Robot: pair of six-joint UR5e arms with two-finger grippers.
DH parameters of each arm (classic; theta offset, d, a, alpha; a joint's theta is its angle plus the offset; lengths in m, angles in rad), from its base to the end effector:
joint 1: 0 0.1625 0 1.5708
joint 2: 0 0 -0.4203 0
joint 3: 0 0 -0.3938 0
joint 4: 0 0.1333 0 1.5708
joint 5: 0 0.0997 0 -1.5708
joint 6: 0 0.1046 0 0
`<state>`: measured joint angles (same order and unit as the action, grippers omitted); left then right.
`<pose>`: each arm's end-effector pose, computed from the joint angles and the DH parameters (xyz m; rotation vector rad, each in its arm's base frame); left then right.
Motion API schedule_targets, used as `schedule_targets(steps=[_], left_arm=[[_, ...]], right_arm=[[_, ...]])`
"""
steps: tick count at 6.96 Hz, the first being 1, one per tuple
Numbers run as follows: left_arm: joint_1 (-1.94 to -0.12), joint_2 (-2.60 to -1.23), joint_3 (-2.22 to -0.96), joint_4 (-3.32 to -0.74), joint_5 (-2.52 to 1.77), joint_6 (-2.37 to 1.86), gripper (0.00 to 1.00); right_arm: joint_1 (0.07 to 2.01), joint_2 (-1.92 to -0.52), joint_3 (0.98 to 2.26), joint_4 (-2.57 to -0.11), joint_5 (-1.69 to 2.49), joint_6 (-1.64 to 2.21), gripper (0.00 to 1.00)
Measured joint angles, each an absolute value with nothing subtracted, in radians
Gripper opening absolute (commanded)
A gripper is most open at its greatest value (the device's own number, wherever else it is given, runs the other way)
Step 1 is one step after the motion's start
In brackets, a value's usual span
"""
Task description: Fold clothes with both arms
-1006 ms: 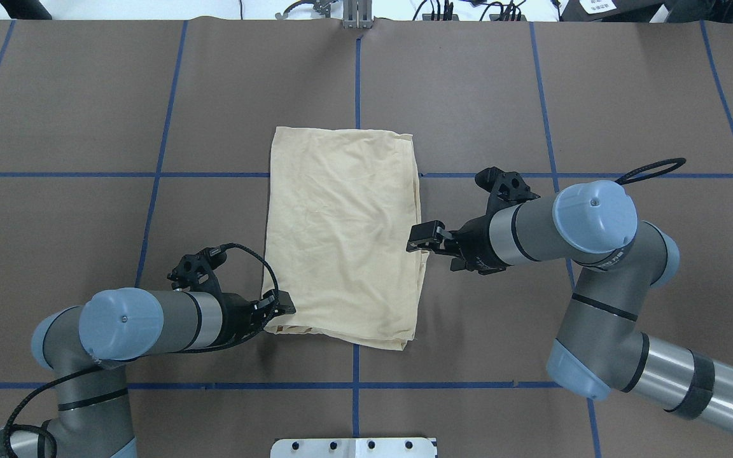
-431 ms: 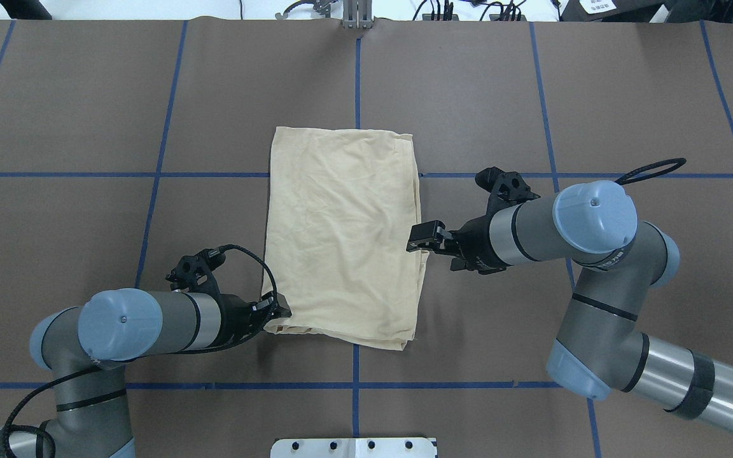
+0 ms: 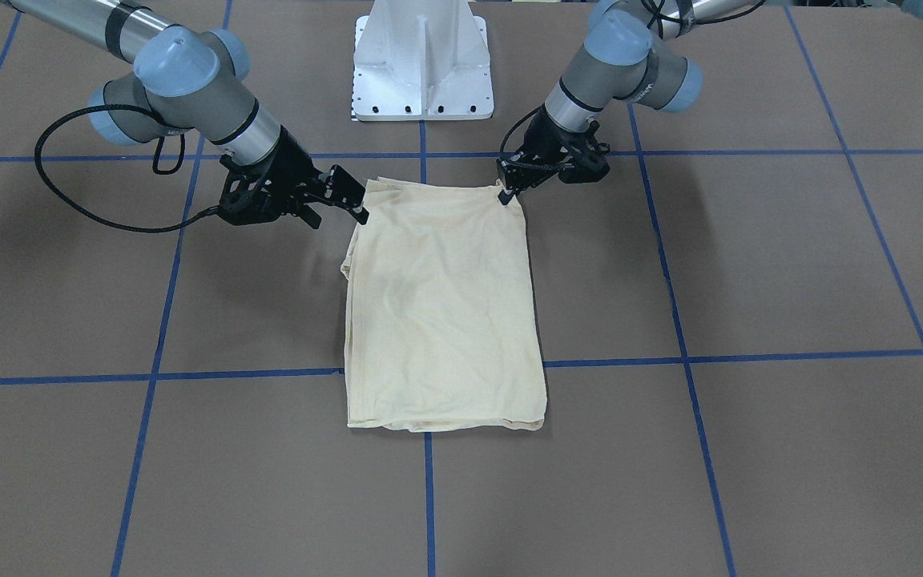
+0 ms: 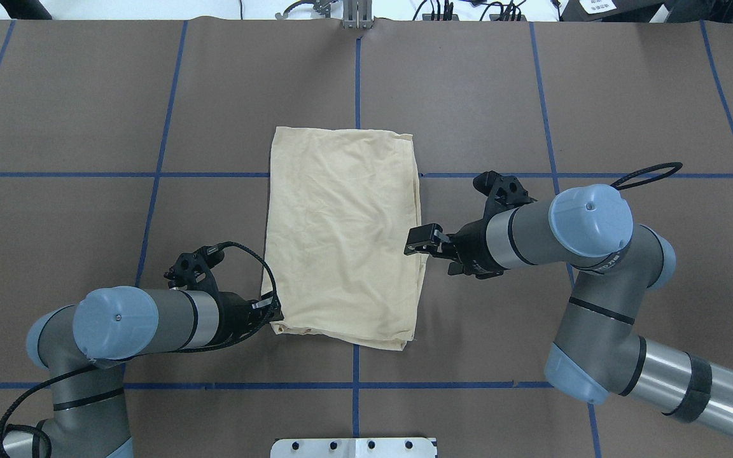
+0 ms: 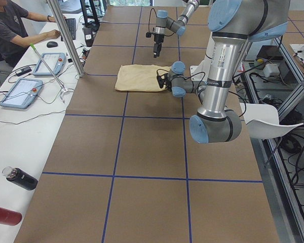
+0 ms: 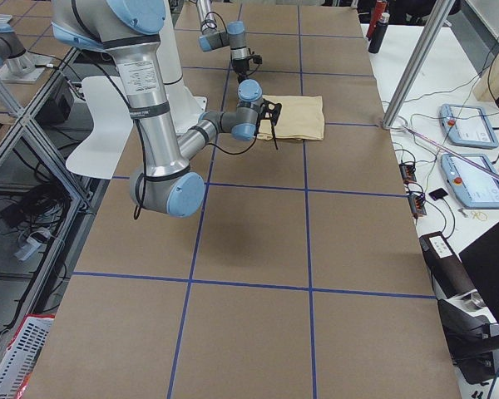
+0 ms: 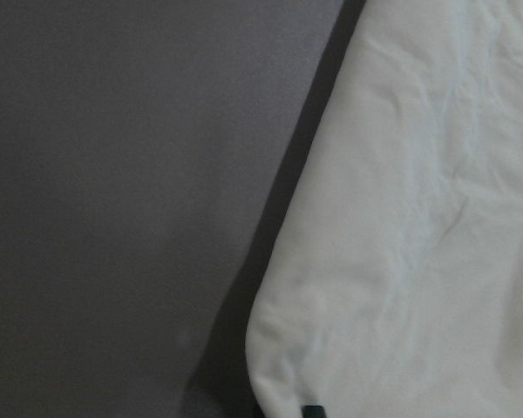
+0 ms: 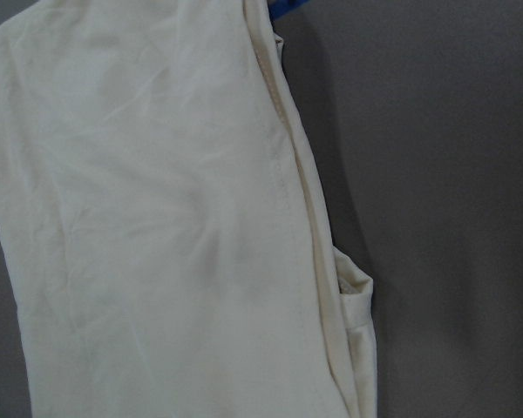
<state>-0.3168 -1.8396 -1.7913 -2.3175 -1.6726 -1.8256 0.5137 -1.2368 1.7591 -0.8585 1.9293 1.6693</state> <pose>0.5227 -0.3004 0.3226 -0.0506 1.2483 -0.4333 -0.4790 -0.3812 0.3013 -0.0534 -1.2615 0.3080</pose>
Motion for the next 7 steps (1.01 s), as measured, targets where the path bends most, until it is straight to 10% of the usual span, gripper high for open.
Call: schedule_targets(steps=[7], left_arm=[[-0.316, -1.843, -1.798, -2.318, -1.672, -1.826, 0.0]], right_arm=[[0.368, -1.068, 1.772, -1.287, 1.747, 1.953, 1.0]])
